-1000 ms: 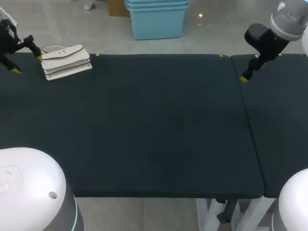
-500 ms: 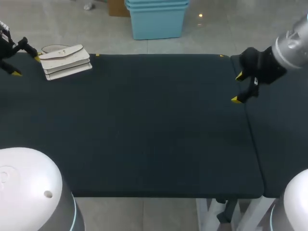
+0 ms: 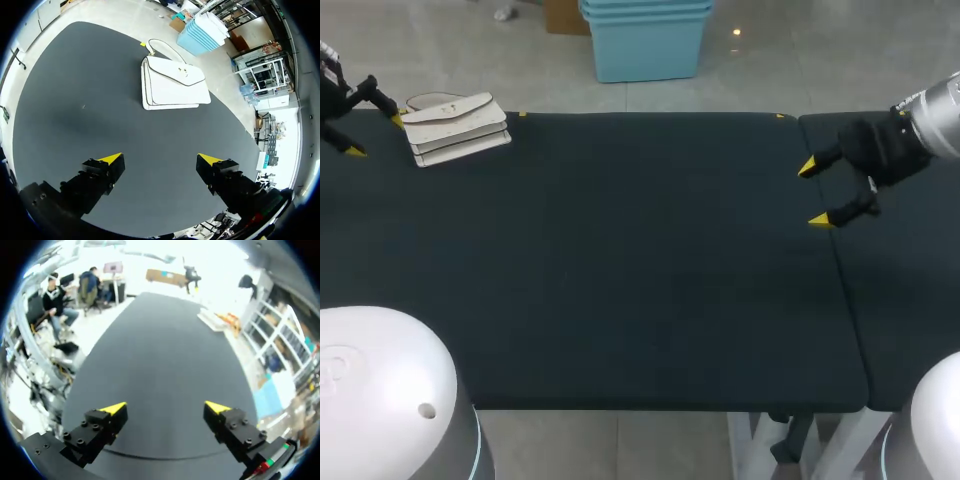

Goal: Pick up the bag, open it, inspect its contents, close it, and place it on the opposite side

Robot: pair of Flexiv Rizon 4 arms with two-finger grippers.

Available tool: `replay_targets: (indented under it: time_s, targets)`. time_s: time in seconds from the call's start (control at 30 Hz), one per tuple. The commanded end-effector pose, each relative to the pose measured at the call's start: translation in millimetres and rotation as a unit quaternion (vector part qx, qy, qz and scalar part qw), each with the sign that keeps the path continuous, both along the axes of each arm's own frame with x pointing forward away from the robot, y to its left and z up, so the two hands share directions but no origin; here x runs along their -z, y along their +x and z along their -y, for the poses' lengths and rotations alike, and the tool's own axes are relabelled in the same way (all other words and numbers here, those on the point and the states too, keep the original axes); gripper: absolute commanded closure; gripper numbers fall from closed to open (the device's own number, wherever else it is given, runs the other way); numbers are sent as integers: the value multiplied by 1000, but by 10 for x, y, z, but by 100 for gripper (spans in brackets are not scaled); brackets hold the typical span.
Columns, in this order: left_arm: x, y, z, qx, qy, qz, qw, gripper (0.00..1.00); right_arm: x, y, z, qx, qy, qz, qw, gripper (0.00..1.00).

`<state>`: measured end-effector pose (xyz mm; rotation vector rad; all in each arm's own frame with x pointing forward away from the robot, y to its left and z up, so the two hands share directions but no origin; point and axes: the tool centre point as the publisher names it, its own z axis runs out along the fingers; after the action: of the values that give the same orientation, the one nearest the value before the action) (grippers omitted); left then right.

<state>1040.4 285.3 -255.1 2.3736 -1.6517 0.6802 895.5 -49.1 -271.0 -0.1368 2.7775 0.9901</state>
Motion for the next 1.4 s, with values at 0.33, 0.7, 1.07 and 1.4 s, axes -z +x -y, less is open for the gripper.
replay_targets:
  time_s: [0.33,0.7,1.07,1.4]
  targets:
    - [130,322,-72,-33,-29,29,999,0,256,186,-227,19,-109,-61,992,0]
    - [169,576,-186,-47,-68,32,996,0,392,193,-243,32,-89,-69,993,0]
    - [385,854,-277,-107,-76,47,990,0,392,193,-243,32,-89,-69,993,0]
    - [633,1047,-321,-149,-95,45,983,0,392,193,-243,32,-89,-69,993,0]
